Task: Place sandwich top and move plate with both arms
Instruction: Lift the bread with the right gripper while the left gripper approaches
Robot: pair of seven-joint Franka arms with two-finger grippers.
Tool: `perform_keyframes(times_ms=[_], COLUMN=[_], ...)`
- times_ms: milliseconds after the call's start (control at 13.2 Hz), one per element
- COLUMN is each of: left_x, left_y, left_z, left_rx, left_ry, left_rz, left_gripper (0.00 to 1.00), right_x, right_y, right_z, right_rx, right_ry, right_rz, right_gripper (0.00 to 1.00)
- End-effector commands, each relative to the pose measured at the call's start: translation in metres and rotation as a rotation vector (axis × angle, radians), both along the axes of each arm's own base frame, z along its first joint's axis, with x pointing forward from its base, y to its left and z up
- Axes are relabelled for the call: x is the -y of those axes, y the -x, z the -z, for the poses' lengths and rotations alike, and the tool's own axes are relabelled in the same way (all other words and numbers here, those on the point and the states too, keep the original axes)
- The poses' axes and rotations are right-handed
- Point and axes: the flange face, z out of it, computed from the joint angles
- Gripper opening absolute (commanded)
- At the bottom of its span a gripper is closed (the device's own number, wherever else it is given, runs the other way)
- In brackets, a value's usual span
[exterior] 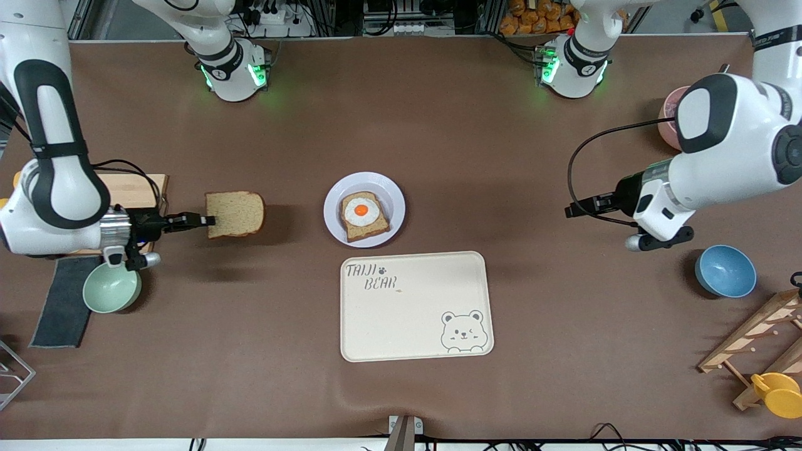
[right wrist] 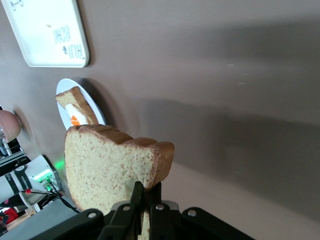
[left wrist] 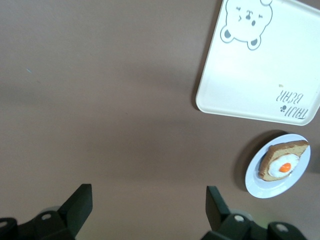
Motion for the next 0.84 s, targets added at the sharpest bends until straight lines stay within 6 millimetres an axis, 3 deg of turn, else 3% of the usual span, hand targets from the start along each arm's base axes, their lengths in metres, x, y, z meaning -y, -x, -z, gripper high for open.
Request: perform_keyframes(times_ms=[0, 304, 380, 532, 760], left_x=[0.016, 0.023, 0.027, 0.042, 0.053], left_y=[0.012, 0.020, 0.021, 0.021, 0.018], left_z=[0.019, 0.052, 0.056, 0.071, 0.102], left_rx=[-0.009, -0.063, -0.074, -0.090, -0.085], left_ry=[0.027, 0.047, 0.066, 0.093, 0.087], left_rz=[-0.025, -0.038, -0.045, -0.050, -0.058], left_gripper=[1.00, 1.00, 1.00, 1.00, 1.00], right_x=[-0.038, -0.122, -0.134, -0.185, -0.228], right_y=[0.001, 0.006, 0.007, 0.014, 0.021], right_z=[-0.012, -0.010, -0.006, 0.004, 0.011], right_rx=[0.024, 0.064, 0.073, 0.093, 0.111], right_ry=[-0.012, 0.015, 0.017, 0.031, 0.078], right_rz=[0.034, 0.089, 0.114, 0.145, 0.159], right_gripper=[0.00, 0.00, 0.00, 0.00, 0.00])
